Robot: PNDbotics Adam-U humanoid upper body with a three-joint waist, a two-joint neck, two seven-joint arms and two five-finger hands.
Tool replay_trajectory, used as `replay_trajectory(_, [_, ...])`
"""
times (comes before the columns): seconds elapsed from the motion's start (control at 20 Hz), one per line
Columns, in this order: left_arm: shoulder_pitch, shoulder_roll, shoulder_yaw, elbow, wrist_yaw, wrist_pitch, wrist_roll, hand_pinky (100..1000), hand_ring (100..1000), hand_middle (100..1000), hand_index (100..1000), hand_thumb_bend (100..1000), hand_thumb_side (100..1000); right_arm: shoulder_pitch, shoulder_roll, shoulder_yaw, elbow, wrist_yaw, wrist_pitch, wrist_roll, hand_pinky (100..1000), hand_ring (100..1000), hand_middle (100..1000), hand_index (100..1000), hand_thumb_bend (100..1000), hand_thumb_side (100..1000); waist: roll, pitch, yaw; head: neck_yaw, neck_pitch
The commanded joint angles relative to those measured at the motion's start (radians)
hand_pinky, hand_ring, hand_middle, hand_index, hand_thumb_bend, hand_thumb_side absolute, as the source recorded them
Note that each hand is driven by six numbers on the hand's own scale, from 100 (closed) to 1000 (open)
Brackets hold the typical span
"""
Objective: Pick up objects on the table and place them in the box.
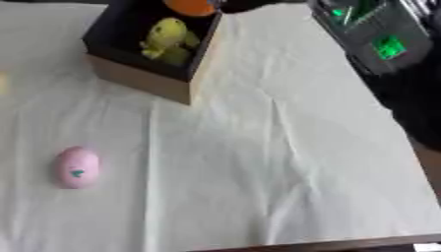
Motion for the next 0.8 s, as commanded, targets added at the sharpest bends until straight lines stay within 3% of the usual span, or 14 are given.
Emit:
replay_trajectory(0.05, [-0.014, 0.007, -0.003, -0.020, 0.004, -0.002, -0.009, 736, 812, 747, 830, 428, 771, -0.063, 0.071, 0.007, 0.138, 0.082, -0.011, -0.018, 704, 532, 430, 470, 100, 100, 0.008, -0.027, 0.004, -0.022, -0.004])
replay_trajectory(0.45, [-0.032, 0.003, -0.013, -0.020, 0.007, -0.003, -0.023, 736, 813, 748, 830, 429, 770, -0.131, 0.246, 0.010, 0.517, 0.294, -0.092, -0.049, 752, 612, 520, 559, 100, 100, 0.010, -0.032, 0.022, -0.048, -0.009])
replay_trajectory(0.65, [-0.031, 0.003, -0.012, -0.020, 0.007, -0.003, -0.021, 736, 814, 749, 830, 430, 769, -0.133, 0.276, 0.009, 0.594, 0.326, -0.143, -0.039, 765, 655, 572, 633, 100, 100, 0.009, -0.032, 0.024, -0.046, -0.006])
replay_trajectory(0.8, [-0.032, 0.003, -0.011, -0.020, 0.006, -0.003, -0.021, 736, 814, 749, 830, 431, 769, -0.135, 0.283, 0.006, 0.609, 0.335, -0.164, -0.030, 786, 729, 653, 750, 100, 100, 0.009, -0.033, 0.025, -0.043, -0.003])
